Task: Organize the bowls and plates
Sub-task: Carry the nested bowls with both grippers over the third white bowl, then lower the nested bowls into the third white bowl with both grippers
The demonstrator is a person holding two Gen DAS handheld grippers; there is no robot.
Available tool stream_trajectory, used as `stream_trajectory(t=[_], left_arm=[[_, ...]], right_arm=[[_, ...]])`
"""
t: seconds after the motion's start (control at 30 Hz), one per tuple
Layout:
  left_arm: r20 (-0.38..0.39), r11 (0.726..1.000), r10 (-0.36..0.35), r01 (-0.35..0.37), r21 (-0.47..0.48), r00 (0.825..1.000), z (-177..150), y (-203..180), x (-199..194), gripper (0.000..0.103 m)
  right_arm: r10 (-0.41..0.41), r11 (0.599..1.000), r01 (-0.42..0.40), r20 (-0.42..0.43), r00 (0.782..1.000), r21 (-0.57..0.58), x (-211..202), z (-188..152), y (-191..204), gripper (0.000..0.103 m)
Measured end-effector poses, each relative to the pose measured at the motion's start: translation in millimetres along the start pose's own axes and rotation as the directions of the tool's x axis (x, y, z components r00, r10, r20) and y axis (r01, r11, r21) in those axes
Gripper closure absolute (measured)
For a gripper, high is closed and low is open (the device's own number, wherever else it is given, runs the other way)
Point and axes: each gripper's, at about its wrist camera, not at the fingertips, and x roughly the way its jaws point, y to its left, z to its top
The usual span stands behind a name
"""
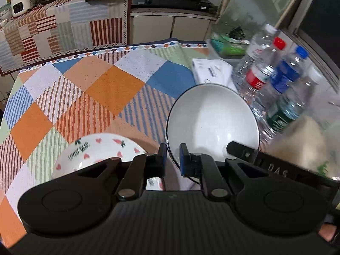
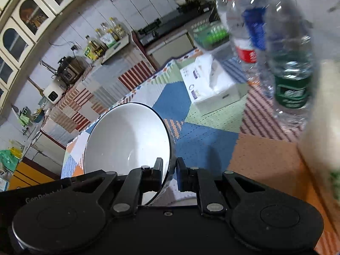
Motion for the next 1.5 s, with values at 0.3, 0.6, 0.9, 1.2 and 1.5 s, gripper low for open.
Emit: stream_trajectory(t=[0.3, 0.6, 0.9, 1.2, 1.5], left_arm=[[-0.033, 0.999, -0.032, 0.032, 0.014, 0.999, -37.3, -27.4, -35.7, 0.092], [-0.074, 0.998, -0.017, 0.022, 0.061, 0.997, -63.2, -45.4, -38.3, 0.092], [-0.131, 0.999, -0.032, 0.032, -0.002, 0.991, -72.3, -33.7, -18.0, 0.092], [-0.195, 1.0, 0.013, -0.011, 0.011, 0.981, -77.6, -35.2, -1.4, 0.092], [-0.226, 0.999, 0.036, -0.038, -0.004, 0.973, -79.1, -34.3, 10.9, 0.092]], right_arm=[[-0.007, 0.996, 0.012, 0.063, 0.998, -0.088, -61.1, -12.2, -0.9, 0.087], [0.016, 0.996, -0.014, 0.028, 0.999, -0.088, -80.0, -34.3, -27.8, 0.087], [0.037, 0.996, -0.038, -0.007, 0.999, -0.075, -63.6, -46.2, -41.0, 0.087], [0.002, 0.991, -0.01, -0.065, 0.998, -0.134, -50.4, -55.5, -39.6, 0.086], [-0.044, 0.972, 0.028, -0.064, 0.997, -0.233, -46.1, -60.5, -32.3, 0.086]])
